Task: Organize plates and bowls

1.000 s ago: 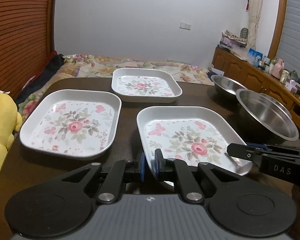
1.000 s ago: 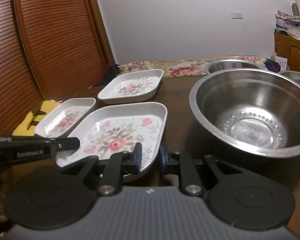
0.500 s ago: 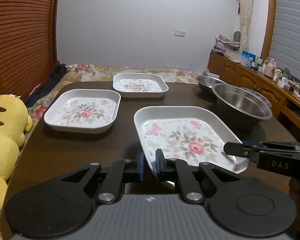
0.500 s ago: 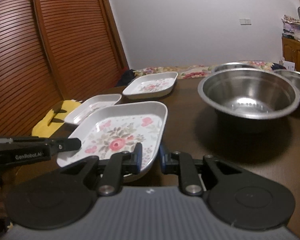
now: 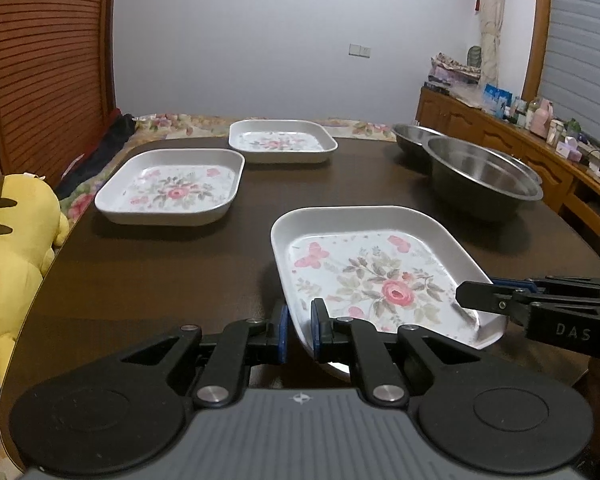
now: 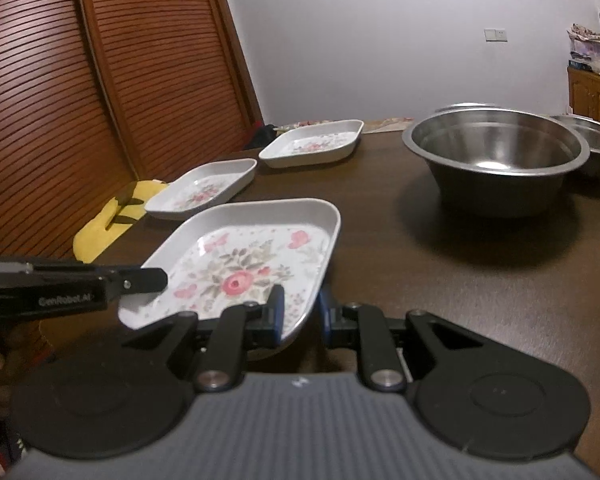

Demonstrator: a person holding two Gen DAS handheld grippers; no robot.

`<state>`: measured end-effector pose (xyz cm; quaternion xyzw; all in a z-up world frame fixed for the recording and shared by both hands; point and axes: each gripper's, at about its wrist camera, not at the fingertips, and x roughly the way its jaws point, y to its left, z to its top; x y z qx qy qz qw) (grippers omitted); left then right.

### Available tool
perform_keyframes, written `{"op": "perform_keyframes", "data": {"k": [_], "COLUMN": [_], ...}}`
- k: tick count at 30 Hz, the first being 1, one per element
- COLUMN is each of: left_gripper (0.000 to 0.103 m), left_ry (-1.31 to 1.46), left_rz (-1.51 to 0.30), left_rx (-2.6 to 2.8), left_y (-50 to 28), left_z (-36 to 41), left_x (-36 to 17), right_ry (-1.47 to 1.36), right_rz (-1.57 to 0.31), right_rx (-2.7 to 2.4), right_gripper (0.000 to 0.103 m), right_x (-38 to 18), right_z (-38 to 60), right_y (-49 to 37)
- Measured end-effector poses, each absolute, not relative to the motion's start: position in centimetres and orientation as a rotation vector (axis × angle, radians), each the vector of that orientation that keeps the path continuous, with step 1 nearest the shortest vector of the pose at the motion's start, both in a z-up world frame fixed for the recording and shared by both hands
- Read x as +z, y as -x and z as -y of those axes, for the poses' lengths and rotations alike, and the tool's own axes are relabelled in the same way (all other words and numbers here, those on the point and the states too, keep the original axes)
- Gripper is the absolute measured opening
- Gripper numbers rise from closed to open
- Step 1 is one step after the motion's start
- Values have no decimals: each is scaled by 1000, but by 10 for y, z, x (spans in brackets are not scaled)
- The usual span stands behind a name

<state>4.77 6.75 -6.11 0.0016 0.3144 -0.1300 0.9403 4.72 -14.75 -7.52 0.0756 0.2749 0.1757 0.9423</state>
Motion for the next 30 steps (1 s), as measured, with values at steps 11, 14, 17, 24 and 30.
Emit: {"op": "perform_keyframes", "data": {"k": [11,14,17,24,30], "left_gripper": [12,12,12,15,46], "left_ry": [4,7,5,5,-5], "left_rz": [-663,-660,-660,-641,-605], "left_rx": [-262,-259,-262,-258,-248], "left_y": [-50,-50,-52,-48,-43], "left_z": [-70,-70,-70,-73,-78], "left_x": [-69,-71,-70,-64,-52], "right_ry": [-159,-156,-150,-147,-118], "right_rz": [-581,-577,-574,-532,-473], "right_rx": [362,361,359,343,316], "right_gripper": [20,20,20,21,22], "right_x": [-82,-81,-81,-79,-70], "right_z": [144,144,143,146,151], "right_y": [-47,-46,-46,-39,-32]}}
